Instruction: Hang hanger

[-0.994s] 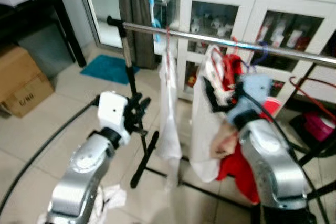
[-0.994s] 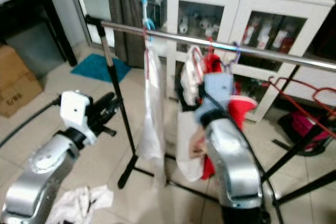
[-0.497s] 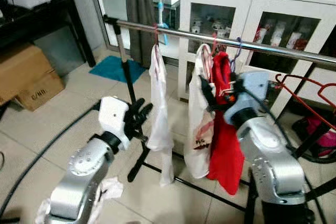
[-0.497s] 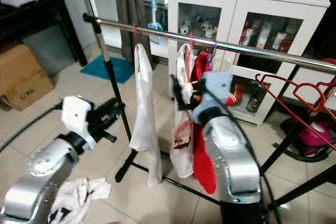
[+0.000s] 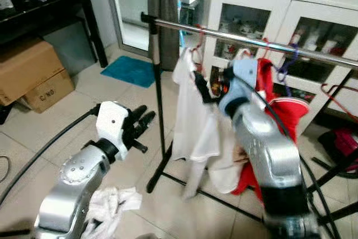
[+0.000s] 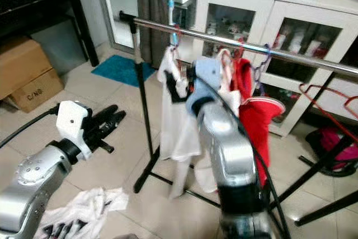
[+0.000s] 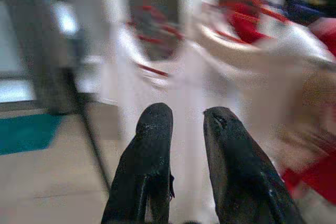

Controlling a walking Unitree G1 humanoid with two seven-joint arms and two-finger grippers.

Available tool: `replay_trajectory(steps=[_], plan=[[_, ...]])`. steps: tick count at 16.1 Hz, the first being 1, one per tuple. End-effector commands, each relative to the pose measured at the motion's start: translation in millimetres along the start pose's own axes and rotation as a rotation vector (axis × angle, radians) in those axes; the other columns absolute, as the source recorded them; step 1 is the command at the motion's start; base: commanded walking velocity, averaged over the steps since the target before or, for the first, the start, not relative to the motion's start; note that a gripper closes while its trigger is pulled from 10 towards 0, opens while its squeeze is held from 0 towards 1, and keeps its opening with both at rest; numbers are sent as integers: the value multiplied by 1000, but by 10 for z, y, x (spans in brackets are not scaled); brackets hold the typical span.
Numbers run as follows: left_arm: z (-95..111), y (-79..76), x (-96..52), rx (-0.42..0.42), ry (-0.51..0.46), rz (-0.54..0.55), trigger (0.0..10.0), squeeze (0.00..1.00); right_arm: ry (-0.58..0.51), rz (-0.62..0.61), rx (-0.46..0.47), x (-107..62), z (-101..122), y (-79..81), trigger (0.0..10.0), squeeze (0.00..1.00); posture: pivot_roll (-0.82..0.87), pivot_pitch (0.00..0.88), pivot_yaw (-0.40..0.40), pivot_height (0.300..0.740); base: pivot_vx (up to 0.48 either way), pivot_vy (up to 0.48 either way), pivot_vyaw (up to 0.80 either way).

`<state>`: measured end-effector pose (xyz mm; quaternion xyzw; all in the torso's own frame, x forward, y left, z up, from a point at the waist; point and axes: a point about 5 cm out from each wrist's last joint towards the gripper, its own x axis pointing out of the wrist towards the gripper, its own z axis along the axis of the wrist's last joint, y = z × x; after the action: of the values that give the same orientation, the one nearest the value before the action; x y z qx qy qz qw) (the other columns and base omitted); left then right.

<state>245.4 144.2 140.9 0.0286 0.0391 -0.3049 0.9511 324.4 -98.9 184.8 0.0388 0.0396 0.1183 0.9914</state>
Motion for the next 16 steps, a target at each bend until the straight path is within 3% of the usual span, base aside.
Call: replay_trajectory(steps=[1,2,3,4,9,10,13,14,15,16], plan=[[49,-87,44,4,-12,-81,10000,0,44,-65,-13,42,-57,-139,10000,1000,11,0,53,740,0,0,0],[55,-112,44,18,-7,-110,10000,0,60,-91,-29,75,-55,-186,10000,1000,12,0,46,740,0,0,0],[72,-151,30,-2,-2,-163,10000,0,62,-169,-47,165,39,-326,10000,349,8,0,48,740,0,0,0],[65,-156,33,5,3,-169,10000,0,53,-194,-52,192,97,-378,10000,0,11,0,41,740,0,0,0],[95,-165,18,7,-8,-171,10000,0,39,-249,-69,322,207,-511,10000,0,34,0,21,740,0,0,0],[101,-166,12,8,-3,-184,10000,0,73,-240,-89,455,177,-530,10000,0,34,0,27,740,0,0,0],[131,-177,27,16,-4,-217,10000,0,116,-243,-70,637,165,-582,10000,0,30,0,33,740,0,0,0],[138,-180,38,20,-4,-221,10000,0,128,-276,-77,665,168,-650,4941,0,31,0,32,740,0,0,0],[143,-183,43,21,-5,-223,10000,0,139,-303,-86,672,167,-709,3451,0,33,0,27,740,0,0,0],[145,-185,43,21,-4,-223,10000,0,143,-314,-90,676,166,-734,3451,0,33,0,27,740,0,0,0]])
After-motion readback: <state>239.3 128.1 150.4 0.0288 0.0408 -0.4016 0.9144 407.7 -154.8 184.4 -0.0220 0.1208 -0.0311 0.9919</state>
